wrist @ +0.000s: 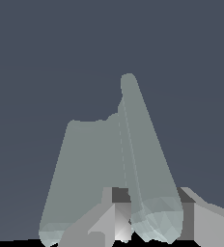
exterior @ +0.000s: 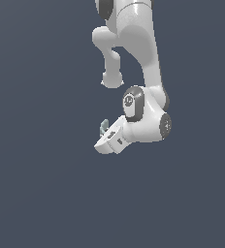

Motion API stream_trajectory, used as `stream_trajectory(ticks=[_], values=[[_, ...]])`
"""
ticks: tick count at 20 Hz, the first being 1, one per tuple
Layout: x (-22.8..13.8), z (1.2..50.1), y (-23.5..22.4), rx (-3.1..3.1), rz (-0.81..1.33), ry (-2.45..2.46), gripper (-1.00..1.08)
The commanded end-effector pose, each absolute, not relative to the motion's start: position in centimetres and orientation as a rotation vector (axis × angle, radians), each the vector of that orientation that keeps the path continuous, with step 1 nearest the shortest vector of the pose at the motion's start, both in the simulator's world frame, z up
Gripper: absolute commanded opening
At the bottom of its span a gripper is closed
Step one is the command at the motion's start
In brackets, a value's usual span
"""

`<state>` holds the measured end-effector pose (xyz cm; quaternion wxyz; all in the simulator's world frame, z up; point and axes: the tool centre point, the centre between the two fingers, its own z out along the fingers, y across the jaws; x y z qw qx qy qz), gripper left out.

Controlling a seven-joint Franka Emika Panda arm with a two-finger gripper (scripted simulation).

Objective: Pick up the object and move it to a goal position.

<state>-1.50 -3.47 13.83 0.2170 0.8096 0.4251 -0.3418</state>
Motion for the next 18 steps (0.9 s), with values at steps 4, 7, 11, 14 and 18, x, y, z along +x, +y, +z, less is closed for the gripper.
stream_trajectory(ticks=[4,7,11,14,18], values=[[-0.6,17.5,-1.1,2.243,-0.946,1.179,-1.00],[0.0,19.7,0.3,2.243,-0.946,1.179,-1.00],[0.7,22.1,1.8,2.243,-0.946,1.178,-1.00],[1.1,23.3,2.5,2.243,-0.946,1.178,-1.00],[1.5,24.3,3.2,2.242,-0.946,1.177,-1.00]])
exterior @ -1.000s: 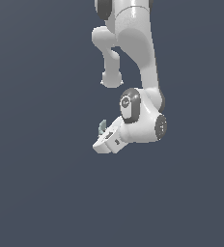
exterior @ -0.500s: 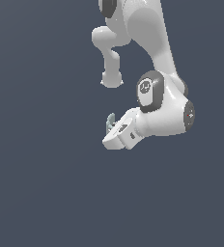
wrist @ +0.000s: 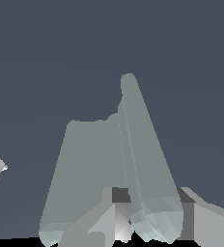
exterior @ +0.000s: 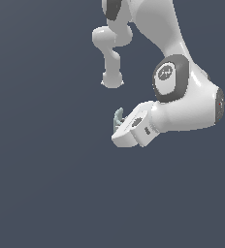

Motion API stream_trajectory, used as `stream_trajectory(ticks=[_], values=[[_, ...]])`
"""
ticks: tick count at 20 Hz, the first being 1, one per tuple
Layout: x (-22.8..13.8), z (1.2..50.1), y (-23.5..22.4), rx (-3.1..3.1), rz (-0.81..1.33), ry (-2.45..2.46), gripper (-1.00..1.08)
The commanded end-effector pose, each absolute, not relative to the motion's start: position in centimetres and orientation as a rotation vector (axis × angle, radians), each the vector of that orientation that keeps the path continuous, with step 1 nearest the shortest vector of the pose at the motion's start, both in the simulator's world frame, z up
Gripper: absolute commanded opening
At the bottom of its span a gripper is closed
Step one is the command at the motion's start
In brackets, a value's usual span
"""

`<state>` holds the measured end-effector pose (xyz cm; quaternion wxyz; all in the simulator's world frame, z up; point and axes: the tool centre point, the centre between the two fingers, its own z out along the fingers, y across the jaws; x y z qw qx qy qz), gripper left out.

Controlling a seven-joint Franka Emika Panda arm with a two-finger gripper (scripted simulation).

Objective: Pick up the object and move it to a goal position.

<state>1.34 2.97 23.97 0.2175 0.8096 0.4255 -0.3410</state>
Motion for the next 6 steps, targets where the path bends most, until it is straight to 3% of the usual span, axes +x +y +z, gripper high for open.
stream_trajectory(ticks=[1,6], values=[[1.52,24.49,3.27,2.242,-0.946,1.177,-1.00],[1.69,24.74,3.41,2.241,-0.946,1.177,-1.00]])
